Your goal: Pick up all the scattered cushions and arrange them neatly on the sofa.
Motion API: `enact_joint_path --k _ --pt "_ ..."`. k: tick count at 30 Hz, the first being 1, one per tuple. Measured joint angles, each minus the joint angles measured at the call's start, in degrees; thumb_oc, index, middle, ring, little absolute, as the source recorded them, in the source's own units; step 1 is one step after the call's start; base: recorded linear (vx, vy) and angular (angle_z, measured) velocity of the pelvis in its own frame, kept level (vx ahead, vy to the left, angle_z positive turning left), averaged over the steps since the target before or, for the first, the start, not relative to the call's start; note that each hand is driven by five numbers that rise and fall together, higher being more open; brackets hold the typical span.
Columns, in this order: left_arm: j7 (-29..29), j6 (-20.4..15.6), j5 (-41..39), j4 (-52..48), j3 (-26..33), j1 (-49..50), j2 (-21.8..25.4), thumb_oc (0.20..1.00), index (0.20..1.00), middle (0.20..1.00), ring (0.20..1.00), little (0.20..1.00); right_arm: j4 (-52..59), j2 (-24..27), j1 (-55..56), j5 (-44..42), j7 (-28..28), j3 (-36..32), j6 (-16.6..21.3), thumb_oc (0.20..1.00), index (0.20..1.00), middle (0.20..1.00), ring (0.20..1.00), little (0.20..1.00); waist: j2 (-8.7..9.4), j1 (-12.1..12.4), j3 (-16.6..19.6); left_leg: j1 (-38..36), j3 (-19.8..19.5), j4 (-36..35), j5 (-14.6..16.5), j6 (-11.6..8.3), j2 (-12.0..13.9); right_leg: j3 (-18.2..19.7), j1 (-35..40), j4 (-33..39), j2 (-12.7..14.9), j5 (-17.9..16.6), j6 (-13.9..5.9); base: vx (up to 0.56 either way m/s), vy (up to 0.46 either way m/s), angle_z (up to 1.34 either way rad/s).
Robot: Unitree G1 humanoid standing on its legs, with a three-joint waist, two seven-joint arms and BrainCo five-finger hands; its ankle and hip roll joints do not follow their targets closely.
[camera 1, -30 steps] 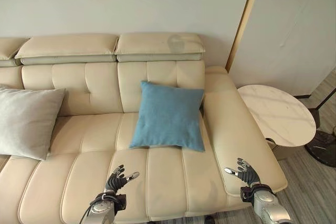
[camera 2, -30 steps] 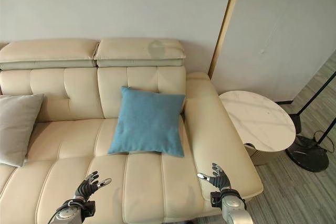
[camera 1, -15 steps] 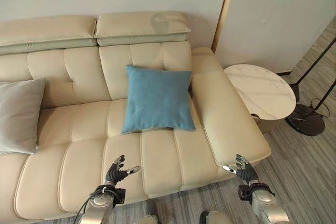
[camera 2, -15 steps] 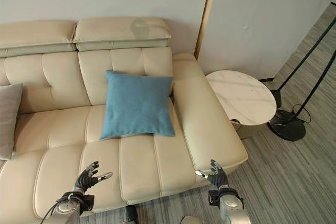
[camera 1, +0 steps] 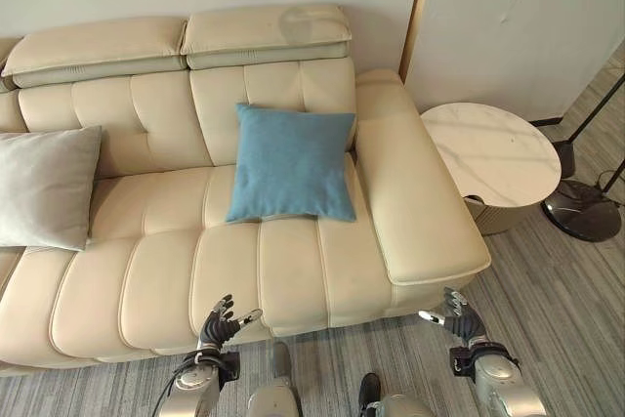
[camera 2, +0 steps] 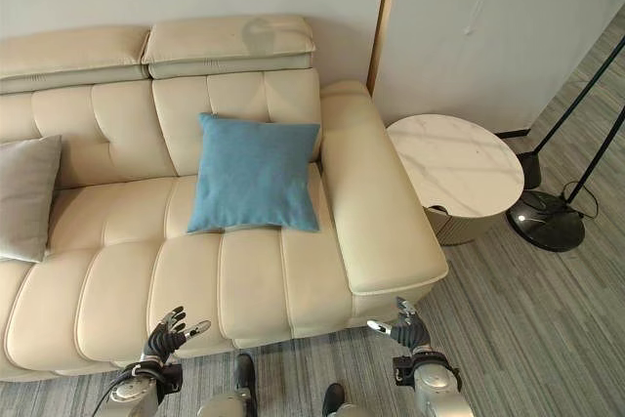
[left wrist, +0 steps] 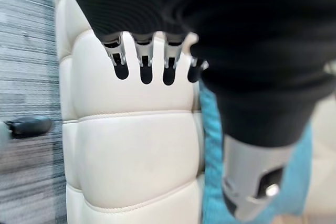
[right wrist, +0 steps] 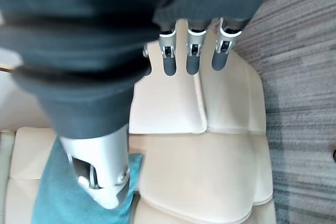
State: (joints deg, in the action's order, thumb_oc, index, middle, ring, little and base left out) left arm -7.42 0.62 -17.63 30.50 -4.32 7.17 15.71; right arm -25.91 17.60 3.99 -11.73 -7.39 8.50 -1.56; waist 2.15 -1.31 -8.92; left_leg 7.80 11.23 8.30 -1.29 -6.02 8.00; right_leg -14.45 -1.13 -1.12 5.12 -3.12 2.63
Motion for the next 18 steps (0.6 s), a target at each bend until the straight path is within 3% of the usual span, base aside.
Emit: enact_joint_path --k 2,5,9,11,18 --pt "0.1 -0.1 -0.4 -0.1 -0.1 0.0 -0.9 1.0 1.0 1.0 1.0 1.0 0.2 1.3 0.0 0.0 0.0 -0.1 0.0 1.0 1.0 1.0 1.0 1.0 -1.67 -0.4 0.4 -5.2 -0.3 -1.8 -2.3 1.54 0.0 -0.2 0.6 0.5 -0.3 0.2 -1.1 0.0 0.06 0.18" --pt "0.0 -0.2 -1.5 -0.3 -0.1 -0.3 -1.5 1.0 1.0 1.0 1.0 1.0 0.4 1.9 0.1 0.0 0.1 -0.7 0.0 1.0 1.0 1.0 1.0 1.0 -4.13 -2.9 0.8 -9.1 2.2 -9.1 -2.1 2.39 0.0 -3.2 1.3 0.6 -0.8 0.5 -4.03 0.05 0.088 0.55" --pt "0.2 0.1 -1.3 -0.6 -0.2 0.0 -0.7 1.0 1.0 1.0 1.0 1.0 -0.3 0.1 0.4 -0.2 0.1 -2.1 0.0 1.0 1.0 1.0 1.0 1.0 -2.53 -3.1 1.6 -10.5 2.0 -13.1 -2.2 4.26 -2.6 -3.4 3.0 4.0 0.9 -1.2 -6.47 0.06 0.106 0.22" --pt "0.2 0.1 -1.2 -1.2 -0.1 1.4 -0.2 1.0 1.0 1.0 1.0 1.0 -0.5 0.1 0.4 -0.2 0.1 -2.5 0.0 1.0 1.0 1.0 1.0 1.0 -2.6 -3.1 2.0 -11.0 1.9 -12.9 -2.5 3.89 -3.5 -2.8 4.3 5.8 1.4 -2.1 -7.52 0.01 0.085 -0.02" --pt "0.9 0.1 -0.8 -5.5 0.1 4.0 0.7 1.0 1.0 1.0 1.0 1.0 -0.7 0.1 0.8 -0.1 0.5 -2.4 -0.1 1.0 1.0 1.0 1.0 1.0 -2.73 -2.8 3.1 -12.0 2.0 -12.9 -2.5 4.11 -3.8 -2.4 5.1 6.1 1.6 -3.3 -7.13 -0.01 0.059 -0.01"
